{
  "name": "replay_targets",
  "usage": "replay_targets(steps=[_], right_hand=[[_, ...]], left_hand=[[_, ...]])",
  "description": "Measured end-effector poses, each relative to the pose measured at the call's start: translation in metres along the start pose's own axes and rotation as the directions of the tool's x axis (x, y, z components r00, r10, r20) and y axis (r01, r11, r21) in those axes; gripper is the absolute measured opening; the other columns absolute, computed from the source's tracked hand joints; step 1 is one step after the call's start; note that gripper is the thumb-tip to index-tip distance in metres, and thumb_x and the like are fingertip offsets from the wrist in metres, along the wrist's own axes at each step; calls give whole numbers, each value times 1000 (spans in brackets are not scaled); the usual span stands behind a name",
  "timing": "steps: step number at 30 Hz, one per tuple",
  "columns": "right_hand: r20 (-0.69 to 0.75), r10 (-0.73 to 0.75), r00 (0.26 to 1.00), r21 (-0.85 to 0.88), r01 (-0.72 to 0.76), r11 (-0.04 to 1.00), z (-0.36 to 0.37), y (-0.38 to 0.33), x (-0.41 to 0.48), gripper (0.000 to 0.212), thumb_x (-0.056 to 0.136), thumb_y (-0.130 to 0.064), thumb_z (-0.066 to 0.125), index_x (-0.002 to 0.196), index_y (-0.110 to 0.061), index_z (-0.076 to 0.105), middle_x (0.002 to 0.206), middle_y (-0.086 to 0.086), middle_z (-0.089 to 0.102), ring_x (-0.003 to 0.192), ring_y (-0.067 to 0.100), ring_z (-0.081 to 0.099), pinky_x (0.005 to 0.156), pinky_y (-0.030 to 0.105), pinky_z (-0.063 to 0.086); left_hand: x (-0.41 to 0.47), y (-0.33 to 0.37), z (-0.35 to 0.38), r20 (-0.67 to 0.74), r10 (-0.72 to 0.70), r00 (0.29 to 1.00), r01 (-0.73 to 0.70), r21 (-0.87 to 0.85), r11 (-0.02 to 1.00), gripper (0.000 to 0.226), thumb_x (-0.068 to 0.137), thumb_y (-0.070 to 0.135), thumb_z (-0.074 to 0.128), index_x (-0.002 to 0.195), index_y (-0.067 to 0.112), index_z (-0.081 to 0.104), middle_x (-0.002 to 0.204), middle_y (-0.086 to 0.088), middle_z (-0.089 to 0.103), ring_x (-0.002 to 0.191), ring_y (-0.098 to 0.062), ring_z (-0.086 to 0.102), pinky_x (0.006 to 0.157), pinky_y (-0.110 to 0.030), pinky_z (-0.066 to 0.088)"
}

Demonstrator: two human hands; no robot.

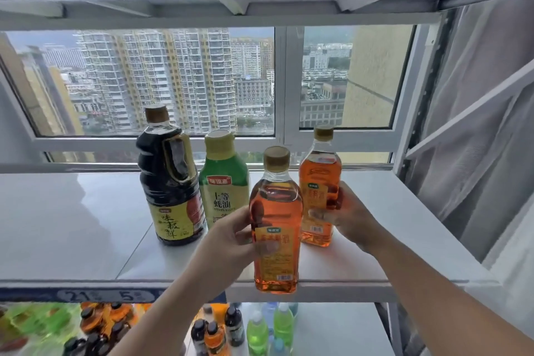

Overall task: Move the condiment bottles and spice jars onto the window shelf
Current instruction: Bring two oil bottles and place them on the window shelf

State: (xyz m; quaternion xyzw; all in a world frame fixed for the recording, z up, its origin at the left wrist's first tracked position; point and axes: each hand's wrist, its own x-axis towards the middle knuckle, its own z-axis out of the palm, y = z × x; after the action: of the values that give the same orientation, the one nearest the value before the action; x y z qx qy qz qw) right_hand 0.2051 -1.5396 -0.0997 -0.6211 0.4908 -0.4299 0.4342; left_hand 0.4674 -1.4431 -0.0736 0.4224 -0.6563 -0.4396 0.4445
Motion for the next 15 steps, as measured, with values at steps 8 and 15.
replay_targets(steps=[8, 15], right_hand=[[60, 33, 998, -91, -27, 996, 14, 0, 33, 64, 83, -14, 84, 130, -24, 42, 121, -3, 65, 107, 14, 66, 89, 36, 59], [74, 23, 997, -53, -19, 998, 31, 5, 46, 56, 84, -13, 82, 125, -26, 46, 116, -3, 69, 106, 15, 68, 86, 36, 59]], left_hand=[[-15, 10, -17, -31, 0, 1000, 1, 14, 1000, 41, 76, 12, 82, 115, 12, 73, 109, -4, 80, 103, -23, 76, 81, -32, 62], [-32, 23, -29, -65, 0, 998, 0, -9, 1000, 38, 70, 11, 82, 107, 12, 75, 103, -3, 81, 98, -21, 77, 76, -25, 62]])
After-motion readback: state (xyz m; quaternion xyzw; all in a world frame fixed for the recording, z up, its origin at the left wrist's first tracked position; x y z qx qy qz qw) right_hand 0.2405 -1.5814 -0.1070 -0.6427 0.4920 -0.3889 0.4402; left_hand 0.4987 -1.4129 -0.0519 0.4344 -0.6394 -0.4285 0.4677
